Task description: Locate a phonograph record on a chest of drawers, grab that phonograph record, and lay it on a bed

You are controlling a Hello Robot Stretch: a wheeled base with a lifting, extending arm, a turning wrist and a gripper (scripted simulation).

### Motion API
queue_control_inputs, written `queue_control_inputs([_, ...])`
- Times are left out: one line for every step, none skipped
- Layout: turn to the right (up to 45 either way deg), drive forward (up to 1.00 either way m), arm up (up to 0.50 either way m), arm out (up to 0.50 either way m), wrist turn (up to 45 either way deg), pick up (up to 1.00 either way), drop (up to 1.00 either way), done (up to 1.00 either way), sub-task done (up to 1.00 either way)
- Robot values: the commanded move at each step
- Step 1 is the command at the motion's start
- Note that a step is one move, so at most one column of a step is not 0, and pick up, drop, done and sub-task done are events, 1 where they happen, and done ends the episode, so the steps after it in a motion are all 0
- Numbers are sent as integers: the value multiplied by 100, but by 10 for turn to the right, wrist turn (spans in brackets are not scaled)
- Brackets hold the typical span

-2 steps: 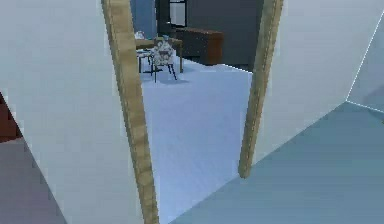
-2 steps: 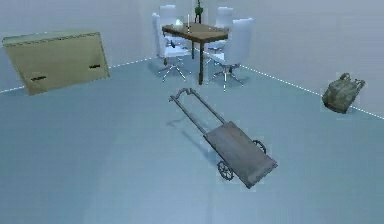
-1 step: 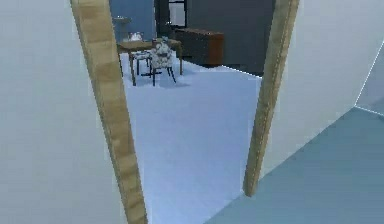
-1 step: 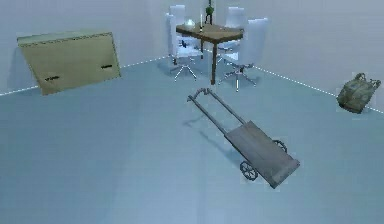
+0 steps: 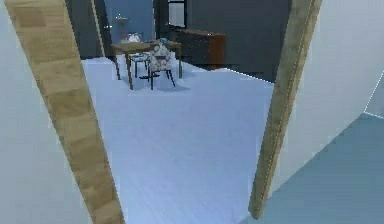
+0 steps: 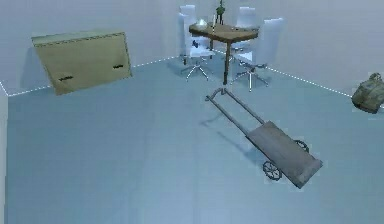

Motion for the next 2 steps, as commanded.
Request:
queue_control_inputs([240, 0, 0, 0, 0, 0, 0, 0, 0])
queue_control_inputs([0, 65, 0, 0, 0, 0, 0, 0, 0])
